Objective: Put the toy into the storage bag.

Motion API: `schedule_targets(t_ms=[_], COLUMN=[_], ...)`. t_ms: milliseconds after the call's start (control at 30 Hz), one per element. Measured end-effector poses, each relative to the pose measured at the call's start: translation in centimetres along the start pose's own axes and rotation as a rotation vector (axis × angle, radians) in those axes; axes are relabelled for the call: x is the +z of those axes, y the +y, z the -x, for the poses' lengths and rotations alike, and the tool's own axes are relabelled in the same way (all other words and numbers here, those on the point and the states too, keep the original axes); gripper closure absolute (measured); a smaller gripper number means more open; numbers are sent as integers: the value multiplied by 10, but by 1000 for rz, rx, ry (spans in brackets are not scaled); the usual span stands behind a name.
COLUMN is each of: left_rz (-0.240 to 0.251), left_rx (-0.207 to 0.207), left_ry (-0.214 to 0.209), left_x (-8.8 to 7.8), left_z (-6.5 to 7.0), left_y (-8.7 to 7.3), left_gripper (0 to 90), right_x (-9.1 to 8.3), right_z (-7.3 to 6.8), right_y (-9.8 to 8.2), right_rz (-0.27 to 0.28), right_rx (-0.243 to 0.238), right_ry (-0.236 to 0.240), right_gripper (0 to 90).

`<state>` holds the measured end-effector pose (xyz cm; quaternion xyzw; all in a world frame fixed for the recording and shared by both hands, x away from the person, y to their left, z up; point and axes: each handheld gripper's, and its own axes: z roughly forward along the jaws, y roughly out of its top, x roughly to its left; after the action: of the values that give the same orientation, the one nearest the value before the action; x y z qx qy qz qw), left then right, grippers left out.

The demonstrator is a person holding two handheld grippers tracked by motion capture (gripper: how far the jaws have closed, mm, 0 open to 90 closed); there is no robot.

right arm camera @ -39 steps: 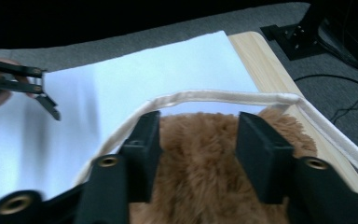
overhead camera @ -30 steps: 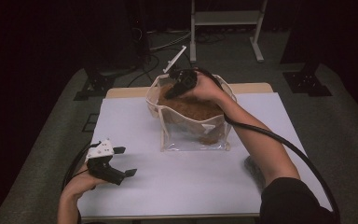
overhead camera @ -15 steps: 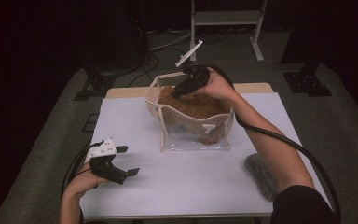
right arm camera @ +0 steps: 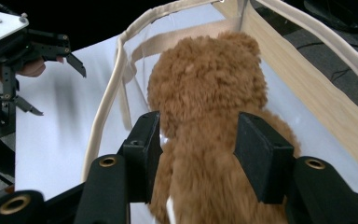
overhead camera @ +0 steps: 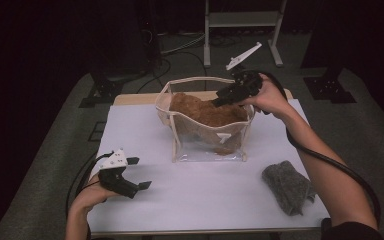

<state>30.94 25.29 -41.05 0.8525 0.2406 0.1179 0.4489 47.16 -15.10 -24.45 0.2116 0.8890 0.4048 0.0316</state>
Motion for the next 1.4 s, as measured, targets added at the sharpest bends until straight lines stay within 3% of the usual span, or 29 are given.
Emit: schedule_targets(t_ms=[267, 633, 1067, 1400], left_rz=[-7, -13, -12, -15], left_rx=[-5, -6, -10, -6], left_ry=[9, 5, 11, -2], left_x=[2, 2, 1, 3], left_z=[-1, -1, -2, -1], left_y=[-2, -2, -3, -2], left_gripper=[31, 32, 31, 32], right_x=[-35, -67, -90, -93], right_z=[-5, -5, -4, 3], right_y=[-25, -66, -110, -155], right_rz=[30, 68, 83, 91], right_rx=[33, 73, 133, 215], right_ry=[-24, -43, -58, -73], right_gripper=[479, 463, 443, 413])
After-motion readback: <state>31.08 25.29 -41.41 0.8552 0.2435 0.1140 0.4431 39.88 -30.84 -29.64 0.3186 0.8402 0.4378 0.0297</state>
